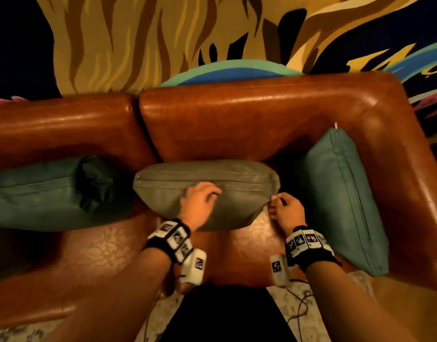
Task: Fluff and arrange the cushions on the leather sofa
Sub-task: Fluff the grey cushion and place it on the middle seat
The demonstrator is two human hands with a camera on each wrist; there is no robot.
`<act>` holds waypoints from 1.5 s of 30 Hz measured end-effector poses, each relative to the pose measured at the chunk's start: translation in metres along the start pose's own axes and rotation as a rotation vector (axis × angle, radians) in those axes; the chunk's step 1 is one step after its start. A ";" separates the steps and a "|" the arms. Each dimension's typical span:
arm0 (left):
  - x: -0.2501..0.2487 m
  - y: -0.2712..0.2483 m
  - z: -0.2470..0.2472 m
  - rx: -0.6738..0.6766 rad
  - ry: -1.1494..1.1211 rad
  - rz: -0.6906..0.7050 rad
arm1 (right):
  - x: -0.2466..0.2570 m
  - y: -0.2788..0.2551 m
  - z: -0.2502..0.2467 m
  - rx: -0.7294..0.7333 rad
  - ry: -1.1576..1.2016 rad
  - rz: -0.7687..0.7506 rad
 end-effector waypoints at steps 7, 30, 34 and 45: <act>0.125 0.008 -0.121 -0.393 0.019 -0.769 | -0.022 0.061 -0.003 0.119 -0.063 0.097; -0.003 -0.056 -0.159 -0.234 -0.775 -0.253 | 0.021 -0.016 -0.049 -0.274 -0.228 0.079; -0.086 -0.051 -0.127 -0.188 -0.520 -0.115 | 0.097 -0.071 -0.006 0.058 -0.221 -0.423; -0.058 -0.032 -0.053 -0.114 -0.125 -0.044 | 0.062 -0.064 0.003 -0.129 -0.046 -0.213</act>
Point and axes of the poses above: each hand's wrist, its own y-axis towards the middle knuckle, its own z-axis out of the palm, x = y × z, the point moved 3 cm from there along y, towards the middle knuckle, and after that the axes turned 3 degrees about x, right-handed, at the moved point
